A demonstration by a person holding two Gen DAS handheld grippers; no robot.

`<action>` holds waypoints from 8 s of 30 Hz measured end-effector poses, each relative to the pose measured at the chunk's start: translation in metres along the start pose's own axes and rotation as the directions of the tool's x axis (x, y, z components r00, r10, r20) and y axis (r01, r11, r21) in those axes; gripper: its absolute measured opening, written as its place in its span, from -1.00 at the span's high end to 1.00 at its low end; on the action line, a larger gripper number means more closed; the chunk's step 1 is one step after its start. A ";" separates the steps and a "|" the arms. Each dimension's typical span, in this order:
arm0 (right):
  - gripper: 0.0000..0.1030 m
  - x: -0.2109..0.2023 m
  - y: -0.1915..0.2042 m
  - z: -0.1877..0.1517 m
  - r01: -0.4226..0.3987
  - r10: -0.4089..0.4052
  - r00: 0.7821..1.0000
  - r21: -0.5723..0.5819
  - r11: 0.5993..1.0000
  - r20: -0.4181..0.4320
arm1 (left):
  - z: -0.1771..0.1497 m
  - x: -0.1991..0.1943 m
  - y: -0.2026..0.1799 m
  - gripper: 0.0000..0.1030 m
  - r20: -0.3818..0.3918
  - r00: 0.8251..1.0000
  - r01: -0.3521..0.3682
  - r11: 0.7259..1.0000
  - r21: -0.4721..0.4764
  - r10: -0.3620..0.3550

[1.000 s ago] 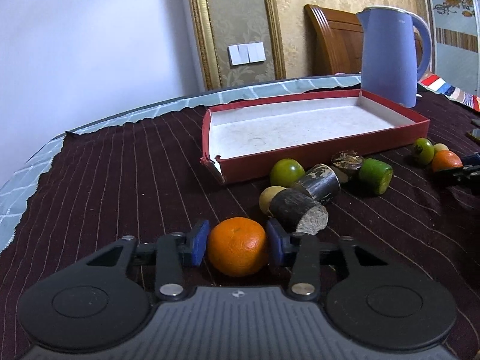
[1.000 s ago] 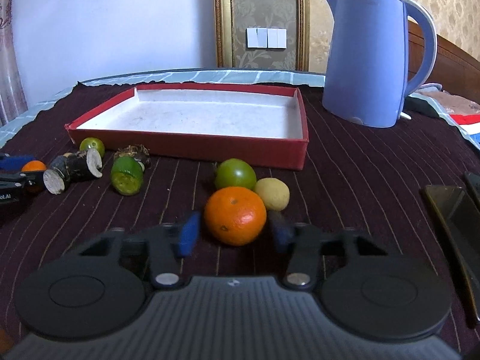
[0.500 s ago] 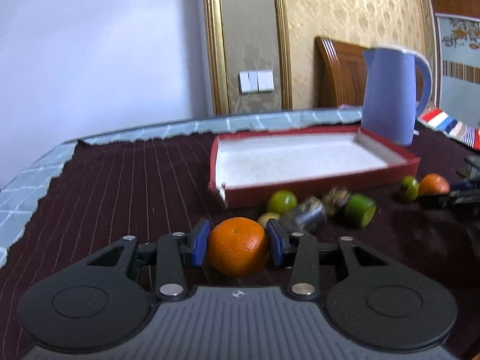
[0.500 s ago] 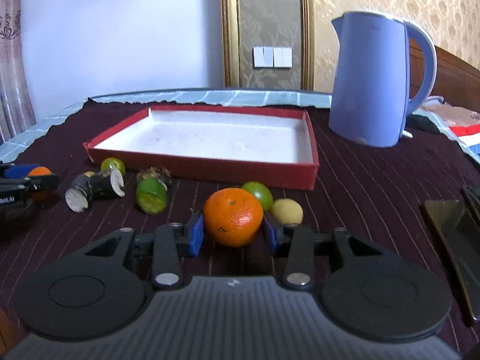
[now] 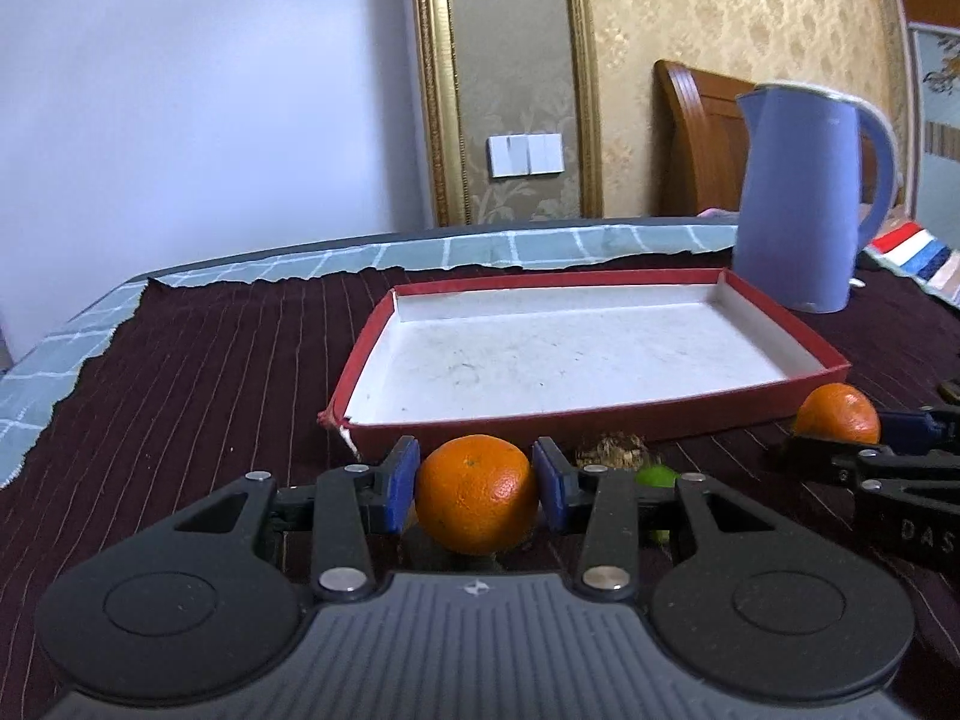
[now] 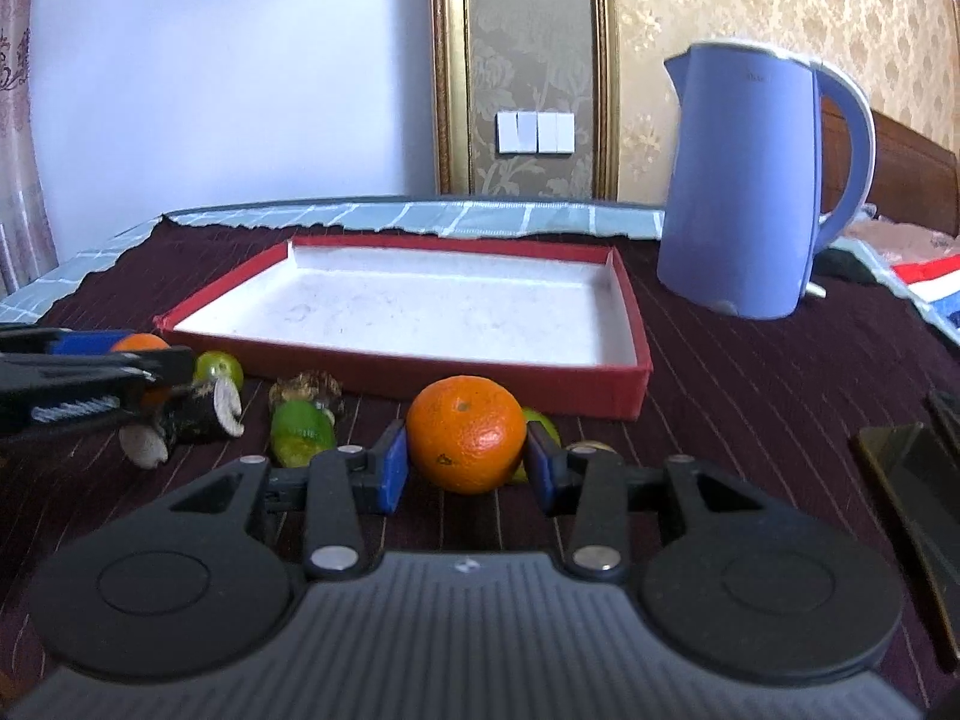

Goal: Organize fruits
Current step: 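Lift both held oranges and carry them over the red-rimmed tray, then lower both oranges into the tray and open both tools, then withdraw both open tools from the tray back toward the loose items, then grasp a black cylinder with the left tool while the right tool grasps the yellow fruit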

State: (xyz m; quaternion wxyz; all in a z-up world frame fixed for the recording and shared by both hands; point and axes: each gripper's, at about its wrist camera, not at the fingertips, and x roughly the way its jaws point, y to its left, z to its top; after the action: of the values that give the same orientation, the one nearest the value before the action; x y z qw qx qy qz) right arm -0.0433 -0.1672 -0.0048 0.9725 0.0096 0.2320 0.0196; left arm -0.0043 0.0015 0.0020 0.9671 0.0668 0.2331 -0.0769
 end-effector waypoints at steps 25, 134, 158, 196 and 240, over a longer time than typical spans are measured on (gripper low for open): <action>0.25 0.029 -0.008 0.035 0.025 -0.026 1.000 0.031 0.999 0.016 | 0.024 0.022 -0.023 0.21 -0.011 1.000 -0.025 1.000 0.017 0.025; 0.25 0.132 -0.037 0.087 0.084 -0.084 0.993 -0.010 0.996 -0.081 | 0.087 0.157 -0.030 0.20 -0.164 0.972 -0.163 0.985 0.049 0.169; -0.10 0.150 -0.043 0.091 0.134 -0.133 0.987 0.000 0.991 -0.092 | 0.092 0.170 -0.029 0.01 -0.145 0.972 -0.180 0.983 0.041 0.184; -1.00 -0.002 -0.027 0.003 0.180 -0.176 0.982 -0.067 0.981 0.062 | -0.019 -0.021 0.050 -0.60 -0.031 0.999 -0.042 0.995 -0.086 0.040; -0.31 0.031 -0.049 -0.007 -0.019 -0.002 0.994 -0.192 0.981 -0.109 | -0.028 0.014 0.031 0.17 -0.157 0.986 0.028 0.986 -0.162 -0.054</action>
State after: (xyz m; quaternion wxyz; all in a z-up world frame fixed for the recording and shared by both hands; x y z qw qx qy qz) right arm -0.0178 -0.2143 -0.0265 0.9547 -0.0848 0.2813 0.0466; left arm 0.0009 0.0352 -0.0265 0.9456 -0.0094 0.3169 -0.0725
